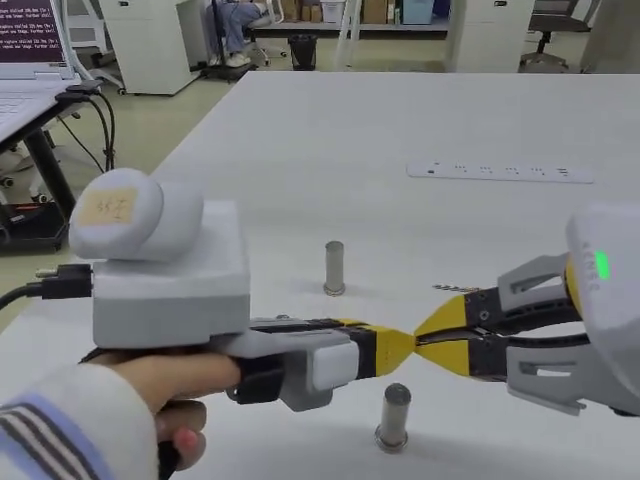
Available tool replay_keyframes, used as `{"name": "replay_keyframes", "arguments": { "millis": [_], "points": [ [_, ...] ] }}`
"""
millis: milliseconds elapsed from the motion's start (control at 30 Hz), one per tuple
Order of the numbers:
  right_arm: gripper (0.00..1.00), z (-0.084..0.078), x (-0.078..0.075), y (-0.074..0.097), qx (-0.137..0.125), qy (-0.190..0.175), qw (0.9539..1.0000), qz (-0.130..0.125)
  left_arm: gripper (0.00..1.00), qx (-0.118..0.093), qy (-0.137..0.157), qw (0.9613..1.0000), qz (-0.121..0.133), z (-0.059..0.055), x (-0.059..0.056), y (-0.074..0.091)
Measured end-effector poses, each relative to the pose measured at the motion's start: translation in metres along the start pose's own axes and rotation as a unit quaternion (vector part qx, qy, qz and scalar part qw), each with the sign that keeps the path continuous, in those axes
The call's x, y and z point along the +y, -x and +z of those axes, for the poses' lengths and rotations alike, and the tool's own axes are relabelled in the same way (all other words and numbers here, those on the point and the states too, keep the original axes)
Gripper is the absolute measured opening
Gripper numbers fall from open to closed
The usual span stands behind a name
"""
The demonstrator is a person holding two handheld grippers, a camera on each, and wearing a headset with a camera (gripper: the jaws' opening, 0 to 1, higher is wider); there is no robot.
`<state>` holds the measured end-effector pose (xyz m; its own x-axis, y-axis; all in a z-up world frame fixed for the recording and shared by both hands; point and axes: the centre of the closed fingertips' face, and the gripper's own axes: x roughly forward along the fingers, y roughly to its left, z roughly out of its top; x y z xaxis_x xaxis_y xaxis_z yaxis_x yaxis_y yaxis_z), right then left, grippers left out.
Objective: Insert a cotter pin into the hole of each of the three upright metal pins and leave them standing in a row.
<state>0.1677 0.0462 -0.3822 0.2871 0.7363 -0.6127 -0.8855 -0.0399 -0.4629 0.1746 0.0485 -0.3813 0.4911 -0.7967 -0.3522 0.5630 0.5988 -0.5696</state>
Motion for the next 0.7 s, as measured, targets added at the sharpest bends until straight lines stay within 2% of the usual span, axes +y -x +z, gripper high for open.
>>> {"name": "replay_keyframes", "arguments": {
  "millis": [267,533,667,700],
  "points": [
    [0.00,0.0018,0.0055,-0.0015,0.002,0.009,0.9999,0.009,0.00,0.008,0.010,0.9999,-0.007,-0.0053,-0.0029,-0.0002],
    [0.00,0.0045,0.0061,-0.0019,0.002,0.018,0.9998,0.010,0.00,0.008,0.019,0.9997,-0.010,-0.0056,-0.0036,0.0018],
    [0.00,0.0048,0.0077,-0.0025,0.003,0.023,0.9997,0.012,0.00,0.007,0.030,0.9995,-0.012,-0.0073,-0.0035,0.0026],
    [0.00,0.0051,0.0082,-0.0025,0.003,0.022,0.9997,0.012,0.00,0.006,0.040,0.9991,-0.013,-0.0078,-0.0037,0.0030]
  ]
}}
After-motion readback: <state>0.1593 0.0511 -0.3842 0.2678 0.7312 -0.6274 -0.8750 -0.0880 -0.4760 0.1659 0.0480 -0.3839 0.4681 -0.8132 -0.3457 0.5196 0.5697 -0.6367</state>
